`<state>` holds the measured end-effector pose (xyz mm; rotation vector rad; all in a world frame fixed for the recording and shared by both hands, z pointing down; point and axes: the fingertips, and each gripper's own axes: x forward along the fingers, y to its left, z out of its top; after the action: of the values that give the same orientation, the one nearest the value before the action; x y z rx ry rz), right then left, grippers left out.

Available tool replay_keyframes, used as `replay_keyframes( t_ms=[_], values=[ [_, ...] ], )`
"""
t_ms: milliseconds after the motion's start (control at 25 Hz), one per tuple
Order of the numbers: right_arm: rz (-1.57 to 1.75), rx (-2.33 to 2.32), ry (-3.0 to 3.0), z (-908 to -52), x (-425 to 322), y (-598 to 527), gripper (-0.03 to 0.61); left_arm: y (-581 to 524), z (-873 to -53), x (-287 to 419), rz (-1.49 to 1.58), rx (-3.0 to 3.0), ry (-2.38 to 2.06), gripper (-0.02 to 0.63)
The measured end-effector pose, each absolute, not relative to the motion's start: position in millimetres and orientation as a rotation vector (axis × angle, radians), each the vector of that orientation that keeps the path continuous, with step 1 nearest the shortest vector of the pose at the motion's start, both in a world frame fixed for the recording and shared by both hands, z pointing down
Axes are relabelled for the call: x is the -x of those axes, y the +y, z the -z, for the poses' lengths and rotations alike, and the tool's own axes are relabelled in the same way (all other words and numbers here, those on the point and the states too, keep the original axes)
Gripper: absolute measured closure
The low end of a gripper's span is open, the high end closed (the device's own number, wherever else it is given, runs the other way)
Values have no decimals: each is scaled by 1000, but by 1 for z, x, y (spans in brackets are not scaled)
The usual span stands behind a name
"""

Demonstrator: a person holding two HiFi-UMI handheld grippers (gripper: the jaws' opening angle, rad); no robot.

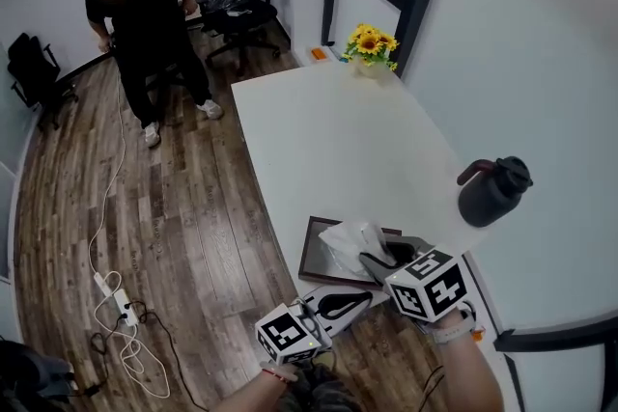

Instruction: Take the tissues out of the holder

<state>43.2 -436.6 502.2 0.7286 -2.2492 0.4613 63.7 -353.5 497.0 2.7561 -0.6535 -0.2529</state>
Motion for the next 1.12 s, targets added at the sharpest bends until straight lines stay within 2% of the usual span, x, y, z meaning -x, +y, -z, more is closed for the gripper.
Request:
replay_keyframes(
  t_ms=[1120],
  values=[
    [-463,-957,-2451,-436,-63,-396,443,-331,-448,-70,229,-2840,-626,606]
  ],
)
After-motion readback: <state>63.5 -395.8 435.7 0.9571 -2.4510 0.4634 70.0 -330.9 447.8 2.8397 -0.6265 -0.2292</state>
